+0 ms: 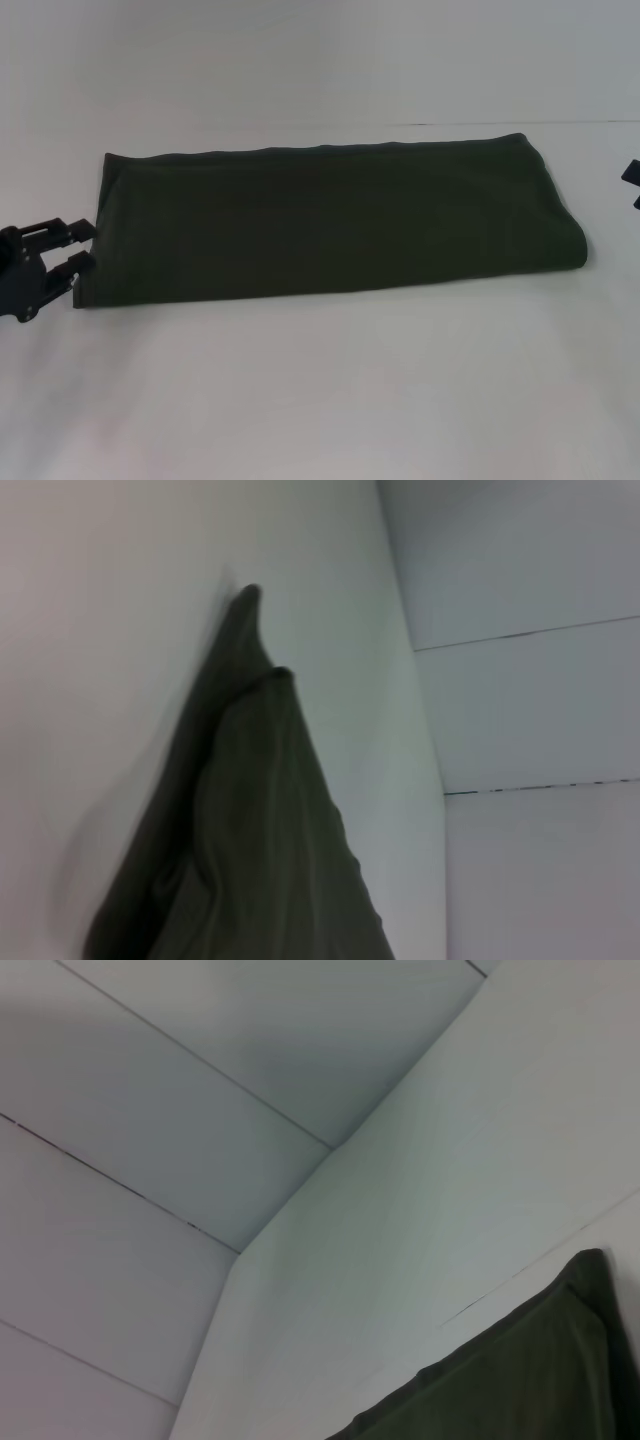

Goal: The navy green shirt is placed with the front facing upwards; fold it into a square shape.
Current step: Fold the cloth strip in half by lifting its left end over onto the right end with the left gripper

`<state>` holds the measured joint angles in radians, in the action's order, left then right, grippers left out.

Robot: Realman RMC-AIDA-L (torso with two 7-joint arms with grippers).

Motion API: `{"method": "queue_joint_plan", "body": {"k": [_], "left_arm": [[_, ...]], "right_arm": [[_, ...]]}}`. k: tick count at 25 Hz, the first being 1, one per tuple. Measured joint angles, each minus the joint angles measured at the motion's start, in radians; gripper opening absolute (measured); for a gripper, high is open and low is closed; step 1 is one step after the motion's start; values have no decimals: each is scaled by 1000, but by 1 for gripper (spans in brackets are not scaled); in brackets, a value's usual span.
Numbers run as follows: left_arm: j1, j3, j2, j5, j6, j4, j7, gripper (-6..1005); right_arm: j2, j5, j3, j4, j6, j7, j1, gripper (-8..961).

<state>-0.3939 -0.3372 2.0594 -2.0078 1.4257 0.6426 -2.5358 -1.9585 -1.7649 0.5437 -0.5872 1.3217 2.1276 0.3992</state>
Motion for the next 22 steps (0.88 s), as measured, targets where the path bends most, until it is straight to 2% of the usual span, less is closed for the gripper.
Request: {"method": "queue_joint_plan", "body": {"k": [6,10,16,22], "left_arm": [[9,1,0,-4,-5,-8,-2,484],[11,4,-6,-44,-27,-24,-64,498],[13,5,0,-82,-78,-28,-99,674],[11,4,1,-76,-140,-51,-114,657]], "right_arm": [[4,0,-1,14,0,-15,8,747],[4,1,-1,15,-4,-16,8,747],[4,2,-1,15,-5,-16,8,747],[4,4,-1,17,-5,-17,6,747]]}}
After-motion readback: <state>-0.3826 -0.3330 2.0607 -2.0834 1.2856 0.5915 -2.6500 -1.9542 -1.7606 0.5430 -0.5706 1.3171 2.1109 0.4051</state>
